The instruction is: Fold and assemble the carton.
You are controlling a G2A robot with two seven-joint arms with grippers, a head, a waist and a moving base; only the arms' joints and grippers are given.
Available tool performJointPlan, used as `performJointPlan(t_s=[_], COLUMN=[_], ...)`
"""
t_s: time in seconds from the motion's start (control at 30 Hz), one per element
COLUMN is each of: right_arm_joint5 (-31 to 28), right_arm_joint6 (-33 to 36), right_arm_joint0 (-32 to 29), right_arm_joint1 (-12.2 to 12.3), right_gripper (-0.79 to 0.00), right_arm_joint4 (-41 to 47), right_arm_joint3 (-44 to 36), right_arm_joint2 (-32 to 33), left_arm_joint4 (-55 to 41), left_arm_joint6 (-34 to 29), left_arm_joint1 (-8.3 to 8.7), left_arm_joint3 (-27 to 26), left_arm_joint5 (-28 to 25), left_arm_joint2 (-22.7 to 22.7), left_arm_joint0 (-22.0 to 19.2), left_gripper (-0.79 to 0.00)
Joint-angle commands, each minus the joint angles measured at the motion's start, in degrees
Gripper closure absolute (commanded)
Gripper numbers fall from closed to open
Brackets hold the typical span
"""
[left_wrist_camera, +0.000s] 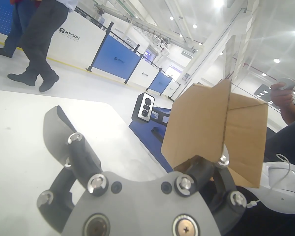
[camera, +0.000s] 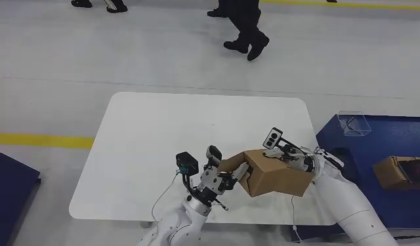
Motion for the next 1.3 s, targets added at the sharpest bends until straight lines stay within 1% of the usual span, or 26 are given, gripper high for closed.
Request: performJointPlan(t_s=[0.0, 0.17, 0.33, 0.7, 0.83, 0.93, 1.0, 1.1, 1.17, 1.2, 1.23, 1.27], right_arm_joint5=[0.1, 0.2, 0.2, 0.5, 0.4, 0.4, 0.4, -0.1, -0.3, -0.5, -0.6, -0.8], right_arm_joint6=[-0.1, -0.2, -0.2, -0.5, -0.4, -0.4, -0.4, 0.1, 0.3, 0.5, 0.6, 0.8], right_arm_joint0=[0.2, 0.7, 1.3, 2.9, 3.4, 3.8, 4.0, 4.3, 4.4, 4.6, 4.8, 5.0], right_arm_joint1=[0.1, 0.5, 0.8, 0.9, 1.1, 1.3, 1.5, 2.1, 2.5, 2.8, 3.1, 3.4], right_gripper=[0.0, 0.0, 0.0, 0.0, 0.0, 0.0, 0.0, 0.0, 0.0, 0.0, 0.0, 0.0], right_arm_joint4=[0.0, 0.9, 1.5, 3.2, 3.9, 4.8, 5.7, 6.5, 7.3, 7.5, 7.5, 7.2], right_arm_joint3=[-0.1, 0.1, 0.7, 2.9, 3.2, 3.1, 3.1, 2.6, 2.0, 1.8, 1.7, 1.6], right_arm_joint2=[-0.3, -1.2, -2.0, -4.1, -4.9, -5.7, -6.3, -7.4, -8.5, -9.0, -9.5, -10.0], left_arm_joint4=[0.5, 0.8, 0.3, 1.0, 1.7, 2.7, 2.6, -0.5, -3.3, -3.6, -4.1, -4.4], left_arm_joint6=[-0.8, -0.6, -0.3, -0.2, 0.1, 1.2, 2.1, 3.1, 1.5, -0.1, -2.2, -5.7], left_arm_joint1=[-0.06, -0.29, -0.29, 0.26, 0.59, 0.98, 1.34, 1.89, 2.12, 2.2, 2.22, 2.26], left_arm_joint3=[0.1, 0.1, -0.3, -4.2, -6.5, -9.5, -12.0, -14.6, -14.5, -13.9, -13.4, -12.4], left_arm_joint5=[0.6, 1.1, 0.3, -1.0, -1.7, -2.5, -3.6, -5.7, -5.6, -4.6, -3.9, -3.6], left_arm_joint2=[0.0, -0.1, -1.0, -3.8, -5.0, -6.4, -7.9, -11.7, -14.0, -15.0, -15.2, -14.9], left_arm_joint0=[0.0, -0.1, 0.6, 4.1, 5.9, 8.0, 9.9, 12.2, 12.4, 11.9, 11.3, 10.4], left_gripper=[-0.785, -0.785, -0.785, -0.785, -0.785, -0.785, -0.785, -0.785, -0.785, -0.785, -0.785, -0.785])
